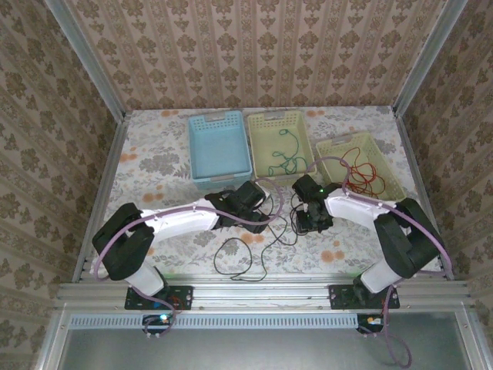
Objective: Untangle the cables
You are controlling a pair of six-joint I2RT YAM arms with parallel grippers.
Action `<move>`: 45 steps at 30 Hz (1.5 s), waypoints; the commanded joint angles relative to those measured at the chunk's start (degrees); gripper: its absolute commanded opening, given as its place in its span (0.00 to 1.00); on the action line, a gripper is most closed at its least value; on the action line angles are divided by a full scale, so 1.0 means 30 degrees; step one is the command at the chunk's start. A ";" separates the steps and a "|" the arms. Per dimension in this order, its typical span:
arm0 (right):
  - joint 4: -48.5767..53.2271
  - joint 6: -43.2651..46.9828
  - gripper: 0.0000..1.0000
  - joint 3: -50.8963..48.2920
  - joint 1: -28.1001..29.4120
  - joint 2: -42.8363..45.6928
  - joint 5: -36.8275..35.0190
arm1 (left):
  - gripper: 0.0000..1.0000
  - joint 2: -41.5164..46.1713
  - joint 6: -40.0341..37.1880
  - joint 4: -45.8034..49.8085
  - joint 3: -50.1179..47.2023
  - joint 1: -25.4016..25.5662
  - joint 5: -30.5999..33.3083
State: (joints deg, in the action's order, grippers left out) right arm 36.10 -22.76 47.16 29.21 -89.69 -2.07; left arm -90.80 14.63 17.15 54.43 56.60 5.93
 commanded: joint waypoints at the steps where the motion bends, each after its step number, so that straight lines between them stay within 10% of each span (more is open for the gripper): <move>1: 0.0069 -0.0352 0.25 0.0612 -0.0186 -0.0761 -0.0043 | 0.76 0.0258 0.0436 0.0036 0.0117 0.0129 0.0358; 5: -0.0064 -0.0473 0.01 0.0499 -0.0311 0.0010 -0.0587 | 0.76 0.0559 0.0802 -0.0488 -0.0264 0.0032 0.0437; 20: -0.3863 0.1184 0.00 0.3936 -0.0304 1.1769 -0.0992 | 0.77 0.2473 0.3803 -0.3986 -0.3155 -0.1839 0.1039; 33: -1.1494 0.2043 0.00 1.3312 -0.0254 0.5840 0.2979 | 0.78 0.7153 0.8807 -0.1745 -0.6089 -0.2909 0.7422; 45: -1.1118 0.2481 0.00 2.4472 -0.0245 -0.2760 0.2831 | 0.78 1.0758 1.0987 -0.0177 -0.8462 -0.3804 0.8173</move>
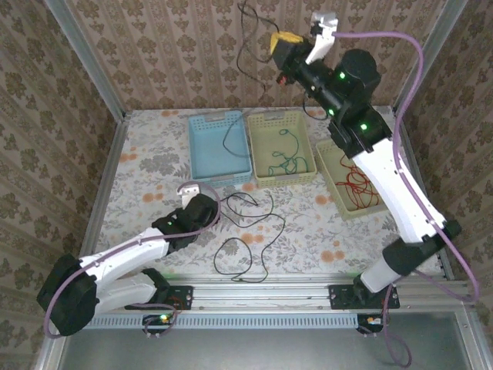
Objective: Untangle the cables
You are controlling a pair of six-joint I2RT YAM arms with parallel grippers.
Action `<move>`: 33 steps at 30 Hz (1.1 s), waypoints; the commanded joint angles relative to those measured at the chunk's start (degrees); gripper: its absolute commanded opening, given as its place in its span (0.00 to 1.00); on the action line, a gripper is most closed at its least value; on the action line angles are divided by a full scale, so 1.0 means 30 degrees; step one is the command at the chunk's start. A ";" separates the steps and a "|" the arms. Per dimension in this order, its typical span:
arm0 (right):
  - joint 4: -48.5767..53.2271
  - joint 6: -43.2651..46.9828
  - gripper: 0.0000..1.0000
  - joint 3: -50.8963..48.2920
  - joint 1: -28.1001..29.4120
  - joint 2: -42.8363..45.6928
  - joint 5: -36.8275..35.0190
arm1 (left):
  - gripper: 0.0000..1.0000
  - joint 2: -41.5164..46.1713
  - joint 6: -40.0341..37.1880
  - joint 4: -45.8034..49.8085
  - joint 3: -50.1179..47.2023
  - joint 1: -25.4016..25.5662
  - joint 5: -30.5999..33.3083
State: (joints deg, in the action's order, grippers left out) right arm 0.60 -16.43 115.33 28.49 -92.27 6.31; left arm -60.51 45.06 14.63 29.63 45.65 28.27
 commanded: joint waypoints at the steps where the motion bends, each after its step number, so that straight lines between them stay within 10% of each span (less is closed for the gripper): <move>1: 0.1081 0.0347 0.00 0.2444 -0.0019 -0.2687 0.0122 | 0.78 0.0792 0.0830 0.0771 -0.0229 -0.0157 0.0740; 22: 0.5252 -0.2634 0.04 -0.1302 0.0638 -1.0278 0.5296 | 0.79 0.1074 -0.0941 0.0605 0.0507 -0.0179 0.0115; 29: 0.6579 -0.2209 0.51 -0.2490 0.0669 -0.9278 0.5636 | 0.79 -0.0250 -0.1061 -0.0477 0.0787 -0.0183 -0.0650; 33: 0.5288 -0.2454 0.57 -0.5519 0.0612 -0.6408 0.3768 | 0.77 -0.1153 -0.1202 -0.1255 0.1101 -0.0516 -0.1818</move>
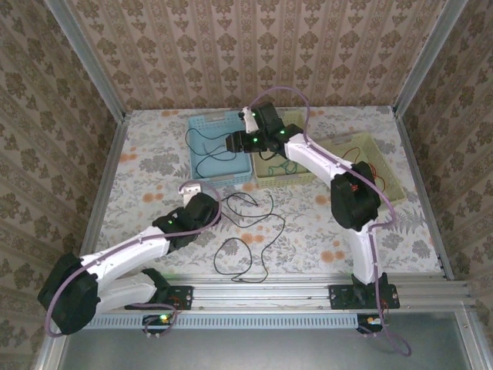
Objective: Untangle the cables
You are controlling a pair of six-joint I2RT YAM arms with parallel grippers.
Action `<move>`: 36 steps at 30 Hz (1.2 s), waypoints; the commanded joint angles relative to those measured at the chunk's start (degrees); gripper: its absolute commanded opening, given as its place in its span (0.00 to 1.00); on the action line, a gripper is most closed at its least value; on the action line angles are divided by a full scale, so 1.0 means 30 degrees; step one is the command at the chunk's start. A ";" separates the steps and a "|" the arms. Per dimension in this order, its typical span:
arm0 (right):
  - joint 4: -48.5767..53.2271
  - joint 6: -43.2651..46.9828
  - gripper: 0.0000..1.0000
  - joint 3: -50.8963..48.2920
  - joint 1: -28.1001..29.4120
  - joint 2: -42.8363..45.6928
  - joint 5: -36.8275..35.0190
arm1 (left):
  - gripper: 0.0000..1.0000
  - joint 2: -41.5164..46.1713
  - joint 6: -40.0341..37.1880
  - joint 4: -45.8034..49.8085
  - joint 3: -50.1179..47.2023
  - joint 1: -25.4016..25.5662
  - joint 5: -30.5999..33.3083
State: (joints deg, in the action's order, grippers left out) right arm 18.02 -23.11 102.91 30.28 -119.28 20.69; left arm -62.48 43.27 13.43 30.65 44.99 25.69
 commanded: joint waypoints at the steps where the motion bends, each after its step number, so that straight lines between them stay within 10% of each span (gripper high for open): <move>1: -0.0953 -0.0314 0.57 -0.2257 -0.0016 0.3439 -0.1373 | 0.77 -0.0753 -0.0674 -0.1028 0.0846 -0.0411 -0.1313; 17: -0.1067 0.0870 0.56 -1.4808 -0.0097 1.5889 -0.4653 | 0.58 -0.7415 -0.2151 -0.1949 0.4180 -0.1497 -0.3482; 33: 0.0002 0.1166 0.55 -1.5766 -0.0536 1.7521 -0.4831 | 0.33 -1.0573 -0.1170 -0.1526 0.4751 -0.1267 -0.3793; 36: 0.0114 0.1252 0.54 -1.5774 -0.0572 1.7552 -0.4925 | 0.10 -1.1146 -0.1757 -0.1343 0.5504 -0.0996 -0.3825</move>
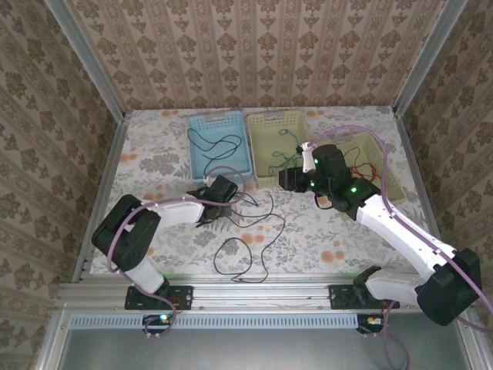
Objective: Untangle the cables
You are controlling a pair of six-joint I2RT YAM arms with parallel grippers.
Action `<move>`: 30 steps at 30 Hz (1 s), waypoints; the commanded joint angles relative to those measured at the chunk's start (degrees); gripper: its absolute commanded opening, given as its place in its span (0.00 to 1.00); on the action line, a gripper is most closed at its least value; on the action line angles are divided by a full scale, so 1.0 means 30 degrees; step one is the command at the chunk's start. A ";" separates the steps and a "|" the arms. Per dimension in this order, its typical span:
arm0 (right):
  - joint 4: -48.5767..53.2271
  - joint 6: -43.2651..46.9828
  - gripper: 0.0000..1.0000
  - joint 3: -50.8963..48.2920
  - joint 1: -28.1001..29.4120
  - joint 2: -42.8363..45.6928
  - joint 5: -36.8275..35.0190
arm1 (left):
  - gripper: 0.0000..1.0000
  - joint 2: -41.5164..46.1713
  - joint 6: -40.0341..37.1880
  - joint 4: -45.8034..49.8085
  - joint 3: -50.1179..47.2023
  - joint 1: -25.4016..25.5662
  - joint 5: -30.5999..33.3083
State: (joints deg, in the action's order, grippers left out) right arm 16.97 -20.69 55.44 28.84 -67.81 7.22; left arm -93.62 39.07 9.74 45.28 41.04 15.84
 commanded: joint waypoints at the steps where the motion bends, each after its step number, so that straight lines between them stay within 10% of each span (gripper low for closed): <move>1: 0.0490 0.0409 0.55 0.0021 -0.0107 0.0468 -0.0520 | 0.04 -0.0784 -0.0633 0.0105 0.0894 0.0525 -0.0337; 10: 0.0147 0.0122 0.55 -0.0822 -0.0624 0.1307 -0.0982 | 0.00 0.2913 -0.3075 0.3268 0.4187 0.2302 0.1970; 30: -0.0261 -0.0109 0.54 -0.1231 -0.0887 0.1569 -0.0766 | 0.00 0.7419 -0.6702 0.4063 1.0733 -0.1558 0.1030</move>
State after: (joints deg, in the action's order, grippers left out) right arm 16.88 -20.82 52.51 26.46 -64.55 5.91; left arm -73.63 22.68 21.98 73.41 38.20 19.18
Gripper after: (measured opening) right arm 0.539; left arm 0.051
